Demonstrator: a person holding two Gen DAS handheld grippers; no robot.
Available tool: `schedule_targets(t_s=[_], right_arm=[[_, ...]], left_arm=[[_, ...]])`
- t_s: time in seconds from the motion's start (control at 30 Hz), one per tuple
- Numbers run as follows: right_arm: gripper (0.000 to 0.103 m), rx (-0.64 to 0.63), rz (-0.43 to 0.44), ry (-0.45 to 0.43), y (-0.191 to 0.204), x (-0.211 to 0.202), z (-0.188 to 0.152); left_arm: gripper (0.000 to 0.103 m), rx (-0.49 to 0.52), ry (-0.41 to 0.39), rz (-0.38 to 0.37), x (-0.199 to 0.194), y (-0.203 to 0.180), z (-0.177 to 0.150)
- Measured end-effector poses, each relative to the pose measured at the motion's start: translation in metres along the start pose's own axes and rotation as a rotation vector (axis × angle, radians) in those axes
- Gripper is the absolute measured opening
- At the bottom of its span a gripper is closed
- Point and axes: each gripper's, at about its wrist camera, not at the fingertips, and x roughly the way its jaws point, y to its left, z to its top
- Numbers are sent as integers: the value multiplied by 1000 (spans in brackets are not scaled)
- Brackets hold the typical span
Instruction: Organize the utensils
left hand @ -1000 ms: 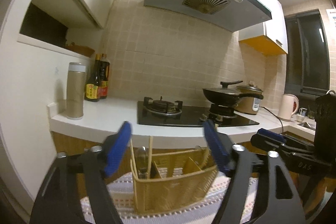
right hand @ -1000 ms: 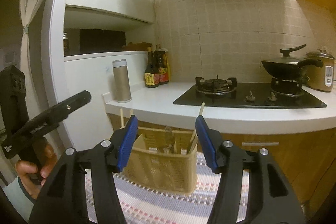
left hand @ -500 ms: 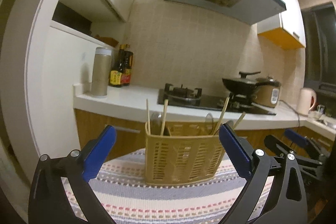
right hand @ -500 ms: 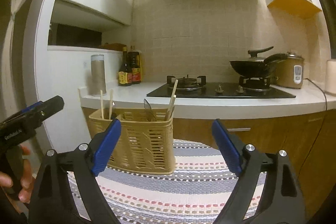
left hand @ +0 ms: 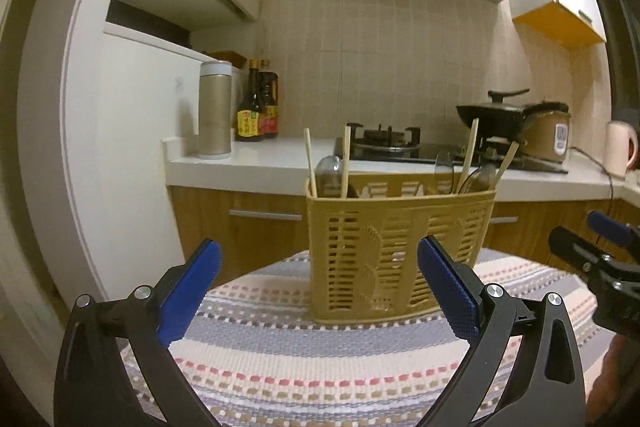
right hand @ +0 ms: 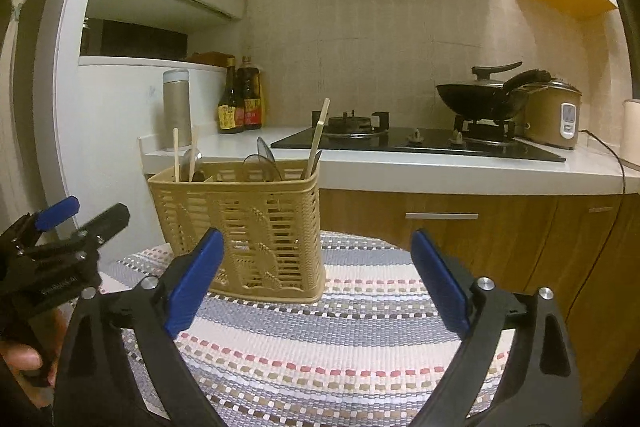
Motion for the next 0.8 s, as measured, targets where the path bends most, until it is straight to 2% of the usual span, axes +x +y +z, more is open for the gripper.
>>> schedule_targets(t_s=[0.3, 0.8], right_arm=[[95, 26, -29, 2, -8, 0, 0], [95, 50, -21, 37, -14, 6, -3]], left_arm=[[95, 0, 35, 5, 6, 2, -4], [95, 12, 45, 8, 7, -1, -5]])
